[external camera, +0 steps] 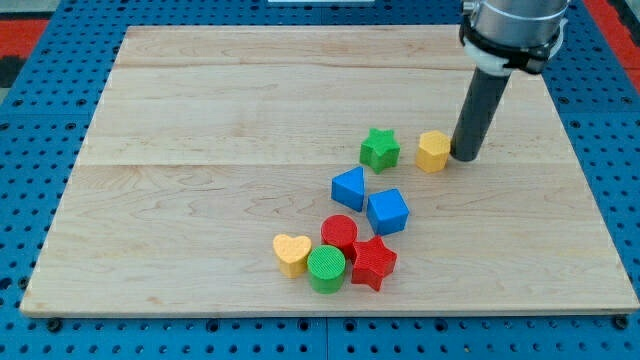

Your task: Push the blue triangle slightly towards red circle

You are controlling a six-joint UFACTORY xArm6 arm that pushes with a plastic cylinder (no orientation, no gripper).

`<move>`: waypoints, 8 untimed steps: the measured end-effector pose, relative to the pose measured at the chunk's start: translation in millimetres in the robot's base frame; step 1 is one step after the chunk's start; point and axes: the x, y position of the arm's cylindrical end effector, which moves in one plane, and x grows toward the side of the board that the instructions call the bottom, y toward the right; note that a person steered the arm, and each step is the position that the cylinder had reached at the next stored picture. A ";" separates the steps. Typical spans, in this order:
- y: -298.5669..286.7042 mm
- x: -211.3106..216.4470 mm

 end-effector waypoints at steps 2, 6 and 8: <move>-28.0 25.7; -132.1 27.8; -143.9 30.3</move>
